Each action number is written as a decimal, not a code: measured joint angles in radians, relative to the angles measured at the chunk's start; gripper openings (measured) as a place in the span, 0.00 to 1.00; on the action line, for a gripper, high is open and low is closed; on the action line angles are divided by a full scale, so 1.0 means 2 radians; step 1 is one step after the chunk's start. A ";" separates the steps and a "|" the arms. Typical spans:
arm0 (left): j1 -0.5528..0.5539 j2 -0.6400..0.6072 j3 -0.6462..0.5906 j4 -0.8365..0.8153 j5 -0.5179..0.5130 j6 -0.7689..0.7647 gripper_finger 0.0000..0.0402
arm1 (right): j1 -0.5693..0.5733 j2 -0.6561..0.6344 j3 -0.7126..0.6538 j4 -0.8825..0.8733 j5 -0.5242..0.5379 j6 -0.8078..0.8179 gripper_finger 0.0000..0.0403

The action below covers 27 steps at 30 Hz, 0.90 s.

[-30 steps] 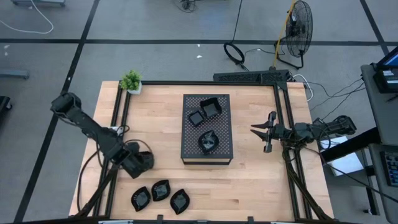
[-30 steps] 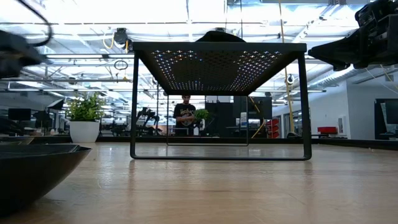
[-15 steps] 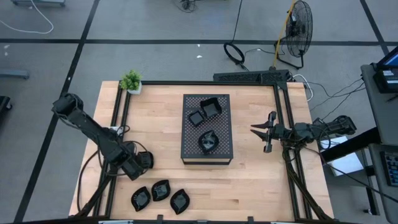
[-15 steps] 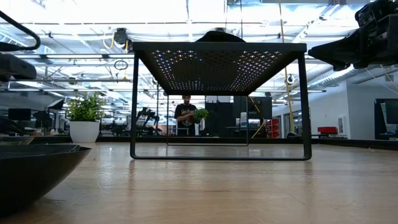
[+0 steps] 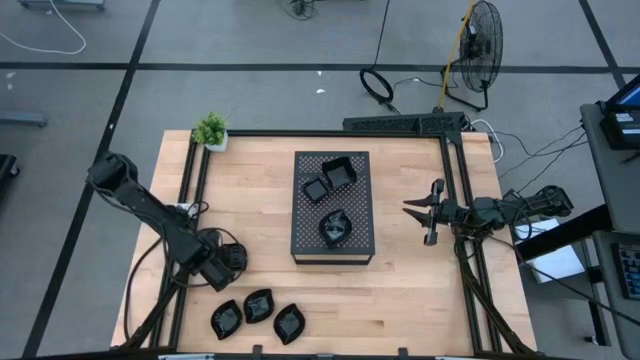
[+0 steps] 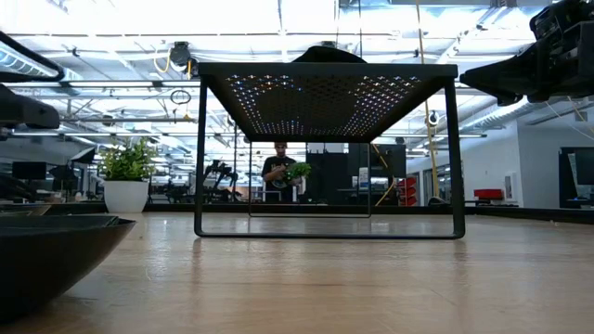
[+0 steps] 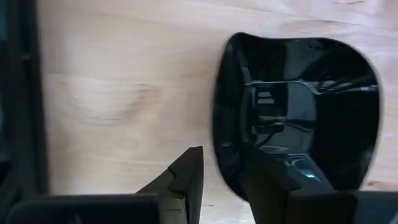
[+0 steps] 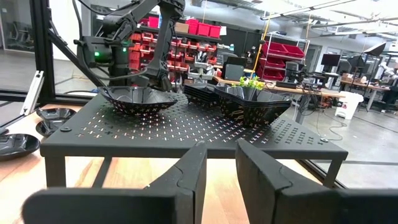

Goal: Pick & Place Mini shaped plates
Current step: Stack the black leaf shaped plate on top of the black leaf shaped plate on the shelf

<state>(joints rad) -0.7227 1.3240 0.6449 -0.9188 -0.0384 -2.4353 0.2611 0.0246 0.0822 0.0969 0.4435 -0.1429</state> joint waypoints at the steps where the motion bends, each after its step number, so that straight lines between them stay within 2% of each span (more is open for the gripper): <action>1: 0.001 0.001 0.000 0.004 -0.006 0.002 0.26 | 0.000 0.000 0.000 0.000 0.000 0.000 0.18; 5: 0.002 0.003 0.000 0.022 -0.031 0.013 0.21 | 0.000 0.000 0.000 0.000 0.000 0.000 0.18; 10: 0.002 0.003 0.000 0.027 -0.058 0.019 0.03 | 0.000 0.000 0.000 0.000 0.000 0.000 0.18; 22: 0.002 0.000 0.000 0.018 -0.166 0.059 0.01 | 0.000 0.000 0.000 0.000 0.000 0.000 0.18; 27: 0.002 -0.034 0.002 0.008 -0.193 0.100 0.01 | 0.000 0.000 0.000 0.000 0.000 0.000 0.18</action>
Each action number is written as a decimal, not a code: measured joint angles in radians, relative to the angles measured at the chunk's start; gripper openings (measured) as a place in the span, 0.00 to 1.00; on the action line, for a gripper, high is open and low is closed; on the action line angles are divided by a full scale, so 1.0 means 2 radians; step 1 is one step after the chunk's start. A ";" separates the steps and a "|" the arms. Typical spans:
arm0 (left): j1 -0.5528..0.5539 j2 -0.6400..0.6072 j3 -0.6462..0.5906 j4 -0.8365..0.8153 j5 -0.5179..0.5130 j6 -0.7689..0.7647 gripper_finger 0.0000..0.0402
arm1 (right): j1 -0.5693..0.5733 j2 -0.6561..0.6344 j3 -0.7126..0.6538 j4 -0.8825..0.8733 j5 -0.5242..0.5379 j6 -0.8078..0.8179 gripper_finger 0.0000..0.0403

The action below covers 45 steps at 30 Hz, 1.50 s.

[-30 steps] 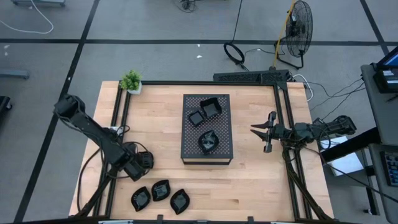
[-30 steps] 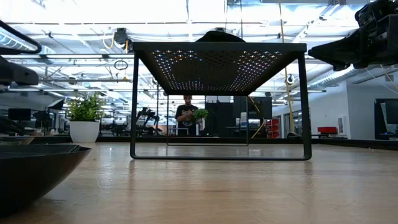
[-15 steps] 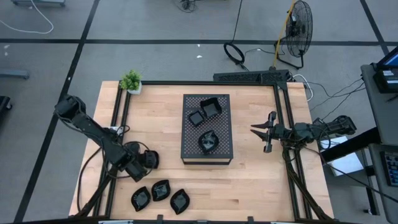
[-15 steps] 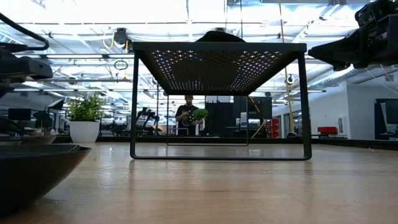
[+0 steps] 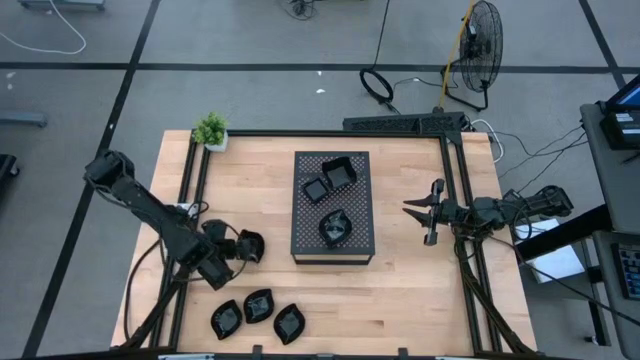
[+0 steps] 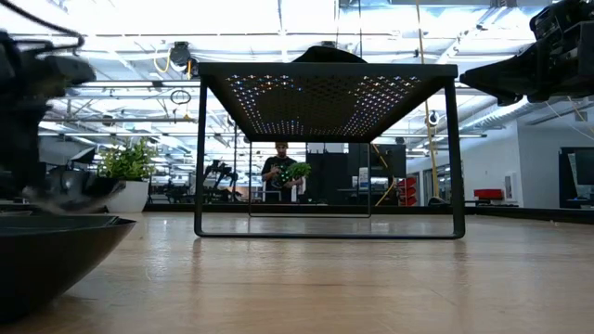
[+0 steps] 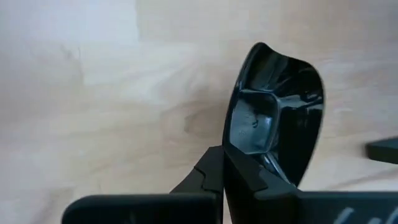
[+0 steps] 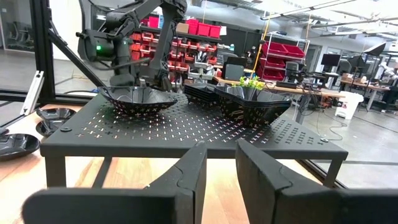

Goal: Pick & Place Mini shaped plates
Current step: Stack the black leaf shaped plate on top of the black leaf shaped plate on the shelf

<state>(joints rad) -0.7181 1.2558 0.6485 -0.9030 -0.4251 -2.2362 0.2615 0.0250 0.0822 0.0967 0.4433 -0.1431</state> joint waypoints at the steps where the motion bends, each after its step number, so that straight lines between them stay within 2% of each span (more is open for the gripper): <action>1: 0.000 -0.009 0.005 -0.009 -0.012 0.010 0.01 | 0.000 0.000 0.000 0.000 0.000 0.000 0.18; 7: 0.000 -0.062 0.055 -0.052 -0.111 0.076 0.00 | 0.000 0.000 0.000 0.000 0.000 0.000 0.18; 12: 0.000 -0.091 0.115 -0.041 -0.207 0.185 0.00 | 0.000 0.000 0.000 0.000 0.000 0.000 0.18; 16: 0.003 -0.103 0.178 0.017 -0.280 0.319 0.00 | 0.000 0.000 0.000 0.000 0.000 0.000 0.18; 18: 0.018 -0.103 0.208 0.080 -0.285 0.427 0.00 | 0.000 0.000 0.000 0.000 0.000 0.000 0.18; 20: 0.040 -0.097 0.230 0.167 -0.266 0.552 0.00 | 0.000 0.000 0.000 0.000 0.000 0.000 0.18; 22: 0.069 -0.083 0.247 0.261 -0.217 0.673 0.00 | 0.000 0.000 0.000 0.000 0.000 0.000 0.18; 25: 0.123 -0.049 0.273 0.334 -0.117 0.772 0.00 | 0.000 0.000 0.000 0.000 0.000 0.000 0.18; 32: 0.249 0.045 0.315 0.280 0.064 0.775 0.00 | 0.000 0.000 0.000 0.000 0.000 0.000 0.18; 37: 0.303 0.104 0.322 0.277 0.168 0.775 0.00 | 0.000 0.000 0.000 0.000 0.000 0.000 0.18; 41: 0.322 0.130 0.323 0.261 0.194 0.775 0.00 | 0.000 0.000 0.000 0.000 0.000 0.000 0.18; 45: 0.334 0.133 0.323 0.228 0.184 0.771 0.00 | 0.000 0.000 0.000 0.000 0.000 0.000 0.18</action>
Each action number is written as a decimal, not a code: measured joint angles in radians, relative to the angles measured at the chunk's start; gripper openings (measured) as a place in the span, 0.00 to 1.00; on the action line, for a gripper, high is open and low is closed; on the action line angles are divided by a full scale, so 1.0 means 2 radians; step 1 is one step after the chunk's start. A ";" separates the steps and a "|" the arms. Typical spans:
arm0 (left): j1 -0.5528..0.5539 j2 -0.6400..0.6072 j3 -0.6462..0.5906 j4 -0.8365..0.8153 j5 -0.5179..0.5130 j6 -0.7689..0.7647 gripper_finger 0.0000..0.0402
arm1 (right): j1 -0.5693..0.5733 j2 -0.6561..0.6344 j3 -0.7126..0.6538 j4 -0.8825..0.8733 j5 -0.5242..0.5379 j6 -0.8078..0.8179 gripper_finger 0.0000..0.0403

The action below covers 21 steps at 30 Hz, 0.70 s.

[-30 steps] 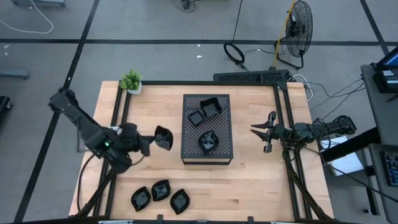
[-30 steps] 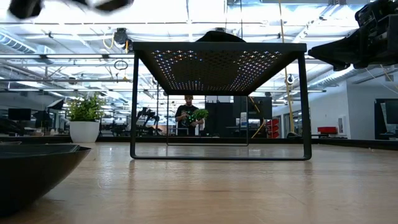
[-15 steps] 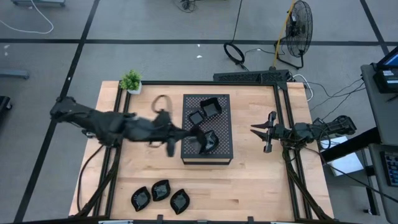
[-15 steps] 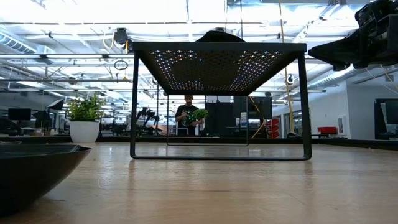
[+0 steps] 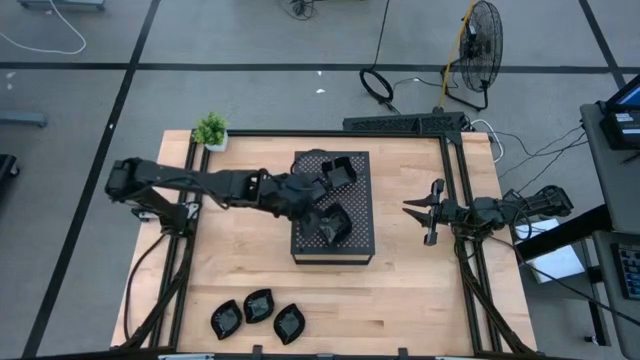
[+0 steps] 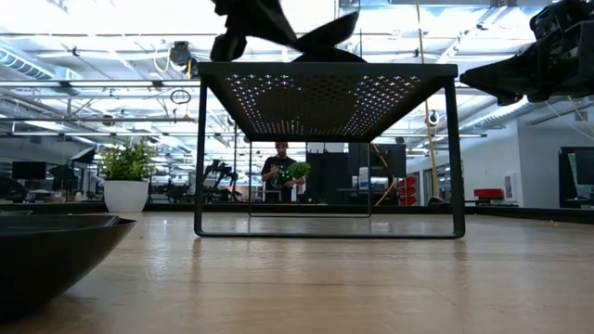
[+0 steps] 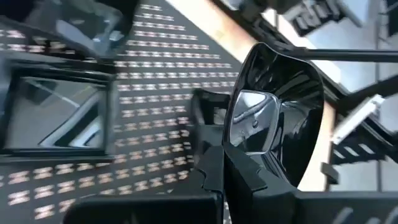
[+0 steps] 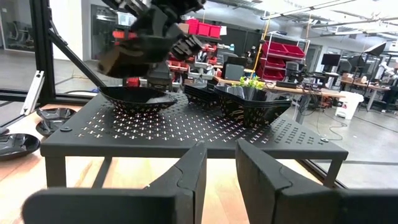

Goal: Pick & Place Mini shaped plates
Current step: Stack the black leaf shaped plate on top of the black leaf shaped plate on the shelf

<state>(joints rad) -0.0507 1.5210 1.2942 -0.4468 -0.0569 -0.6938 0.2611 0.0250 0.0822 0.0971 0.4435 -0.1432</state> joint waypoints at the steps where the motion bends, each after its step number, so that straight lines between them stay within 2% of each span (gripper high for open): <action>1: 0.002 0.000 0.000 -0.006 -0.003 0.000 0.00 | 0.000 0.000 0.000 0.000 0.000 0.000 0.18; 10: 0.006 0.000 0.000 -0.015 -0.014 0.004 0.04 | 0.000 0.000 0.000 0.000 0.000 0.000 0.18; 21: 0.006 0.000 0.000 -0.014 -0.024 0.005 0.02 | 0.000 0.000 0.000 0.000 0.000 0.000 0.18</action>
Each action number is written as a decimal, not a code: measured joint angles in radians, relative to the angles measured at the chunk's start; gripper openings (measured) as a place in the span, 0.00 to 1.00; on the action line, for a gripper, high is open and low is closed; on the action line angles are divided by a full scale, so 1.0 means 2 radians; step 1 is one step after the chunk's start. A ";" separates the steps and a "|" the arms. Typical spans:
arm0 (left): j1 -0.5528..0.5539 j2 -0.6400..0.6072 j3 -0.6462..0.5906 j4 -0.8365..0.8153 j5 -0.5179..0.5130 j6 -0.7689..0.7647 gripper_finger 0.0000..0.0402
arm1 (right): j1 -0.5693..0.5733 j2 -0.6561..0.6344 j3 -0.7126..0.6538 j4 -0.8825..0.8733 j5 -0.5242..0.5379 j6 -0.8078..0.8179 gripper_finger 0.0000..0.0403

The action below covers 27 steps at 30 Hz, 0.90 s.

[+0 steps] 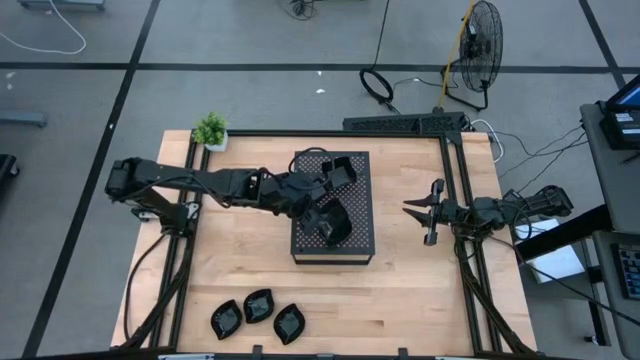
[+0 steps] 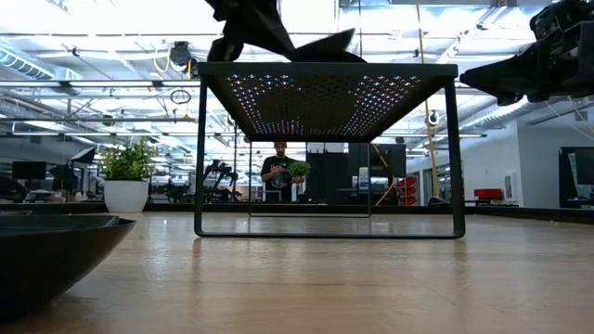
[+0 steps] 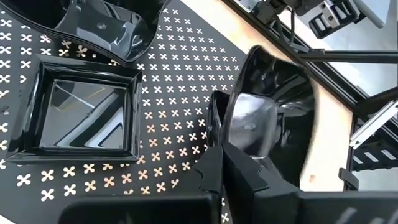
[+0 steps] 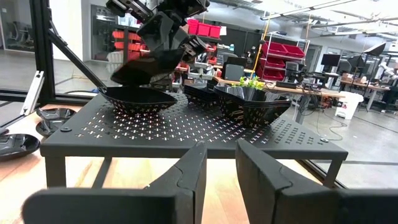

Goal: Pick & Place Mini shaped plates
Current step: Stack the black leaf shaped plate on top of the black leaf shaped plate on the shelf, then stack the black leaf shaped plate on top of the black leaf shaped plates on the shelf

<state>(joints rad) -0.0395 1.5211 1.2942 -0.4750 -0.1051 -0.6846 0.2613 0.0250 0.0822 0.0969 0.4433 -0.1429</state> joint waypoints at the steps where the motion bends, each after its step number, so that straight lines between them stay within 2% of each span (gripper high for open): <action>1: 0.000 0.000 0.000 0.000 0.000 0.000 0.03 | 0.000 0.000 0.000 0.000 0.000 0.000 0.18; 10: 0.000 -0.001 0.000 0.000 0.002 0.001 0.17 | 0.000 0.000 0.000 0.000 0.000 0.000 0.18; 15: -0.003 -0.031 0.000 -0.002 0.056 0.014 0.24 | 0.000 0.000 0.000 0.000 0.000 0.000 0.18; 18: -0.023 -0.054 0.000 -0.047 0.083 -0.006 0.27 | 0.000 0.000 0.000 0.000 0.000 0.000 0.18; 21: -0.060 -0.066 0.000 -0.139 0.078 -0.047 0.29 | 0.000 0.000 0.000 0.000 0.000 0.000 0.18; 25: -0.137 -0.067 -0.004 -0.251 0.004 -0.174 0.29 | 0.000 0.000 0.000 0.000 0.000 0.000 0.18; 27: -0.177 -0.068 -0.021 -0.265 -0.026 -0.252 0.29 | 0.000 0.000 0.000 0.000 0.000 0.000 0.18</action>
<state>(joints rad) -0.3934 1.3861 1.2522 -1.0045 -0.1580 -1.1894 0.2613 0.0246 0.0822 0.0967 0.4433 -0.1429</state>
